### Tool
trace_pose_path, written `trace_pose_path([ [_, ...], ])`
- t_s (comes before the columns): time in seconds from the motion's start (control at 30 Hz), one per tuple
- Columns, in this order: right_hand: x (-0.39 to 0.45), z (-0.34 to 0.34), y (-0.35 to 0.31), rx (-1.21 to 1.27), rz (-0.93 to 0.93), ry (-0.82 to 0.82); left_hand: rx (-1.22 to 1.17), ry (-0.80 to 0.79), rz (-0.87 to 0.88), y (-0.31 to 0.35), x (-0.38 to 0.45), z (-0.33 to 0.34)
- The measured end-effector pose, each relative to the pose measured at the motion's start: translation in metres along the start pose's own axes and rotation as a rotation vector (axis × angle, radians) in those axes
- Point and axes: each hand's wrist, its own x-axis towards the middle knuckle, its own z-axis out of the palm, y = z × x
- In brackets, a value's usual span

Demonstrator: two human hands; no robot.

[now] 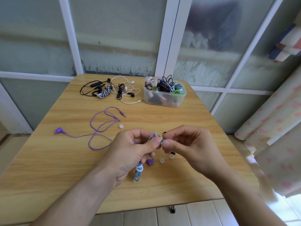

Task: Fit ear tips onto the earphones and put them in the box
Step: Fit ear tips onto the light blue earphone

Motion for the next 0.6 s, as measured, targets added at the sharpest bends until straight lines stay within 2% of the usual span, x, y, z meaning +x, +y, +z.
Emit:
trace_pose_path([
  [0.23,-0.0014,-0.0055,-0.0003,0.15,0.103,-0.15,0.059,0.004,0.005,0.0041,-0.0022,-0.0003],
  [0.6,-0.0013,-0.003,0.0014,0.106,0.136,-0.167,0.081,0.006,0.013,0.0057,-0.0051,0.0011],
])
